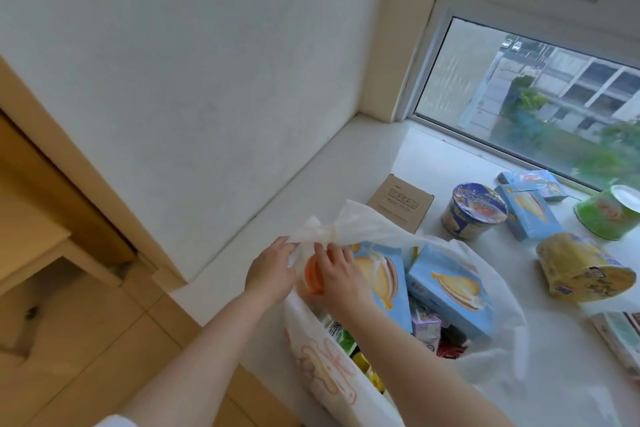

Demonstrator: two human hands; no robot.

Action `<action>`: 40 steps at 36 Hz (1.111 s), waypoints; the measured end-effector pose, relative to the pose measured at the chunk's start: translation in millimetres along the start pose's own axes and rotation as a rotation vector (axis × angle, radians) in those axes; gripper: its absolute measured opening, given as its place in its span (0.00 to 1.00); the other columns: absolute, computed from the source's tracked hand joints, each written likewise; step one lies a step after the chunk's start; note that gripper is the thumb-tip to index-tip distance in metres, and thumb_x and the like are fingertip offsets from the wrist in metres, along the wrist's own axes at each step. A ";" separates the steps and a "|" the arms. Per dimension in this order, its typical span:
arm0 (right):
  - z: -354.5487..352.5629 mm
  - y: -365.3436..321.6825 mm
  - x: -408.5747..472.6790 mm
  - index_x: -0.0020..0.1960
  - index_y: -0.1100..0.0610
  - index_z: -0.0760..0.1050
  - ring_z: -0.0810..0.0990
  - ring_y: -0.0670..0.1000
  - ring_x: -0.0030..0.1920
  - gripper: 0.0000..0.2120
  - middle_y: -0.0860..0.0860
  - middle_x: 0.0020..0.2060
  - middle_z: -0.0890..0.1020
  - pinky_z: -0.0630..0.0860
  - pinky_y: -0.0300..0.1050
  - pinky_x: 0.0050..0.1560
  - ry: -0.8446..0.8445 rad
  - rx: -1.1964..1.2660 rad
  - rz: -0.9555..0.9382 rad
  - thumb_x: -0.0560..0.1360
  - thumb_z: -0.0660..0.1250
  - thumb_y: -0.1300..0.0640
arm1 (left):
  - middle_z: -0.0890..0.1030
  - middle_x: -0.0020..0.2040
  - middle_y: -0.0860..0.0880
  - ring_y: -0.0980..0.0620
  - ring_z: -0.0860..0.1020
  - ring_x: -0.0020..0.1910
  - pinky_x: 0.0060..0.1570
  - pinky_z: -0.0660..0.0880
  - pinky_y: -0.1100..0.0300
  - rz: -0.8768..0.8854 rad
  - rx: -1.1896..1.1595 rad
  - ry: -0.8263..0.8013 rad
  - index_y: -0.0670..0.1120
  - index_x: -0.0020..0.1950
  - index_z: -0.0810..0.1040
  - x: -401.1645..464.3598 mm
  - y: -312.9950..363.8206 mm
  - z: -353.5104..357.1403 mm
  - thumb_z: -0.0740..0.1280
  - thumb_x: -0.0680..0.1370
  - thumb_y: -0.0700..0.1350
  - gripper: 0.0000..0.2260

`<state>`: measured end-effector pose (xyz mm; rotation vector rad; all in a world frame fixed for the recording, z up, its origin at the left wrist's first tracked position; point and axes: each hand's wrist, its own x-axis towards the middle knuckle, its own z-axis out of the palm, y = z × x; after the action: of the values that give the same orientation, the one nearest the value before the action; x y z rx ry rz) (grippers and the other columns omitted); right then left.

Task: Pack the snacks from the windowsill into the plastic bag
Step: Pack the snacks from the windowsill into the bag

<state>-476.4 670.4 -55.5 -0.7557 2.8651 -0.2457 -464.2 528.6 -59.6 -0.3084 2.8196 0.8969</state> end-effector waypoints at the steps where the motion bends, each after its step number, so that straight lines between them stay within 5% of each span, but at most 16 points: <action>1: 0.7 1.9 -0.8 0.76 0.59 0.52 0.62 0.60 0.69 0.40 0.58 0.69 0.65 0.61 0.50 0.69 -0.017 0.039 0.011 0.74 0.65 0.42 | 0.61 0.76 0.53 0.50 0.66 0.71 0.66 0.65 0.59 0.003 0.006 -0.013 0.50 0.74 0.66 0.4 -1.0 -0.7 0.57 0.78 0.36 0.24; 4: 4.8 8.0 -12.2 0.77 0.57 0.44 0.56 0.57 0.72 0.38 0.55 0.74 0.57 0.53 0.48 0.73 -0.076 0.014 -0.033 0.76 0.50 0.38 | 0.60 0.76 0.53 0.49 0.65 0.72 0.66 0.66 0.58 -0.008 0.019 -0.075 0.51 0.75 0.64 3.6 -1.9 0.1 0.57 0.78 0.37 0.25; 8: 10.2 18.0 -25.7 0.78 0.54 0.48 0.57 0.56 0.73 0.41 0.53 0.74 0.58 0.55 0.49 0.73 -0.034 0.081 -0.043 0.69 0.38 0.36 | 0.60 0.76 0.52 0.49 0.65 0.72 0.66 0.65 0.57 0.023 0.091 -0.161 0.54 0.75 0.62 10.6 13.3 1.3 0.58 0.79 0.46 0.24; 12: 0.8 37.7 -32.7 0.74 0.54 0.61 0.65 0.52 0.67 0.35 0.50 0.69 0.67 0.62 0.46 0.69 0.052 0.245 0.025 0.73 0.41 0.39 | 0.65 0.72 0.53 0.47 0.65 0.68 0.64 0.67 0.54 0.116 0.202 -0.111 0.57 0.69 0.70 21.0 40.1 1.6 0.60 0.77 0.56 0.20; 15: -0.4 60.5 -44.0 0.66 0.58 0.71 0.73 0.56 0.59 0.22 0.53 0.58 0.76 0.70 0.50 0.62 0.254 0.323 0.164 0.78 0.53 0.47 | 0.69 0.68 0.52 0.47 0.66 0.65 0.61 0.69 0.54 0.219 0.212 0.024 0.52 0.55 0.80 28.4 65.9 6.1 0.64 0.75 0.55 0.13; 20: -9.2 106.9 -70.4 0.56 0.60 0.77 0.74 0.58 0.52 0.12 0.55 0.49 0.78 0.67 0.43 0.52 0.509 0.429 0.475 0.75 0.61 0.58 | 0.75 0.63 0.45 0.41 0.71 0.62 0.55 0.70 0.51 0.510 0.219 0.154 0.46 0.41 0.80 37.9 114.2 30.7 0.70 0.71 0.47 0.05; 25: -17.3 157.0 -113.0 0.48 0.60 0.79 0.71 0.52 0.47 0.17 0.55 0.44 0.80 0.65 0.40 0.47 0.772 0.450 0.670 0.70 0.55 0.53 | 0.74 0.64 0.46 0.42 0.71 0.63 0.58 0.68 0.50 0.685 0.227 0.061 0.46 0.47 0.80 32.1 178.2 77.2 0.69 0.72 0.46 0.06; 29: -22.4 196.4 -161.2 0.50 0.61 0.78 0.74 0.57 0.49 0.10 0.56 0.46 0.80 0.65 0.39 0.49 0.927 0.466 0.876 0.72 0.61 0.62 | 0.71 0.67 0.49 0.46 0.66 0.67 0.62 0.66 0.52 0.766 0.254 -0.055 0.48 0.56 0.79 18.0 226.6 121.6 0.67 0.74 0.47 0.11; 34: -15.2 248.9 -232.4 0.55 0.60 0.76 0.74 0.55 0.55 0.10 0.55 0.51 0.78 0.65 0.40 0.53 0.899 0.627 1.190 0.74 0.63 0.64 | 0.73 0.64 0.49 0.46 0.66 0.66 0.63 0.66 0.53 0.819 0.244 -0.171 0.49 0.57 0.79 -9.7 286.7 177.5 0.66 0.74 0.47 0.12; 40: 30.9 301.6 -320.2 0.60 0.58 0.74 0.70 0.57 0.60 0.16 0.56 0.57 0.76 0.64 0.46 0.59 0.491 0.584 1.416 0.73 0.66 0.58 | 0.72 0.65 0.51 0.49 0.65 0.67 0.62 0.66 0.55 0.875 0.333 -0.266 0.51 0.60 0.77 -45.8 343.1 240.6 0.64 0.76 0.48 0.13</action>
<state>-338.1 1085.8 -107.7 1.5202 2.6460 -0.9974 -481.2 949.7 -54.5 1.0661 2.7314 0.4849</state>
